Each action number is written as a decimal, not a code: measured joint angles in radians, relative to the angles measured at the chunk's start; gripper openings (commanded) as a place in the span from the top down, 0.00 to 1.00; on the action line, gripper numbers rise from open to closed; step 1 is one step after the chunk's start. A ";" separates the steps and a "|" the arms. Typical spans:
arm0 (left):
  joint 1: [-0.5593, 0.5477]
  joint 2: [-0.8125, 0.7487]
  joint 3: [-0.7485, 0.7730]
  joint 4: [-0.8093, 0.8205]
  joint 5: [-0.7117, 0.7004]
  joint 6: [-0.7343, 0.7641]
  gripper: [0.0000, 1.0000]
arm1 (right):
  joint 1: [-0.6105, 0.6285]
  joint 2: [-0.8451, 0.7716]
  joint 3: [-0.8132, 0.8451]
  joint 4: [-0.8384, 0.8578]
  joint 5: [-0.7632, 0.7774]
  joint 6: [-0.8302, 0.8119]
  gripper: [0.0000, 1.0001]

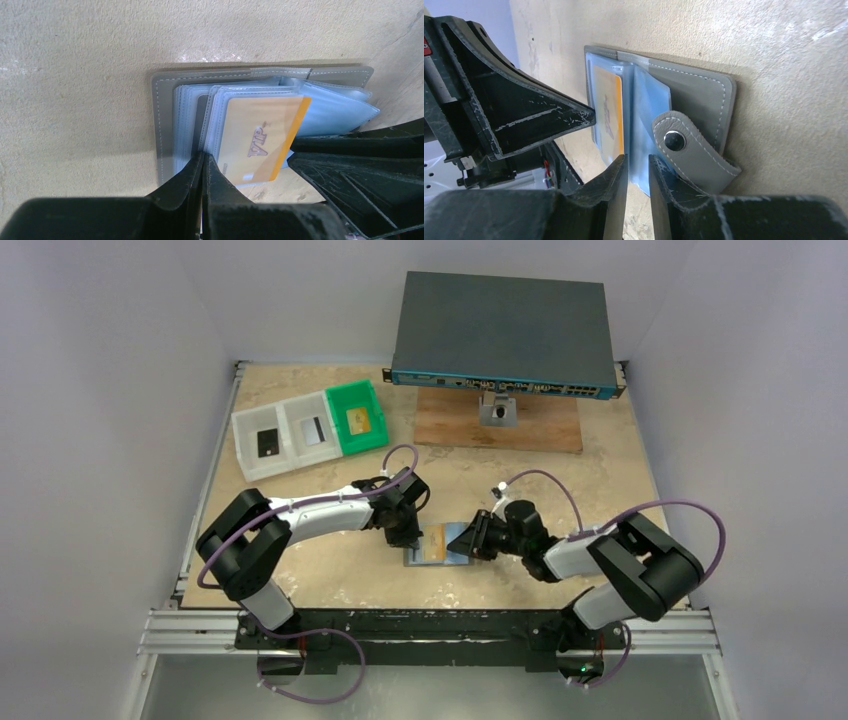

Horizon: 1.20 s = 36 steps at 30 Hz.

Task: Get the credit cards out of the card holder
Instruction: Remove the credit card from the card holder.

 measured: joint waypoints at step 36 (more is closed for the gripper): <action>0.005 0.002 0.000 0.001 0.011 0.007 1.00 | -0.002 0.164 0.027 0.199 -0.085 0.059 0.93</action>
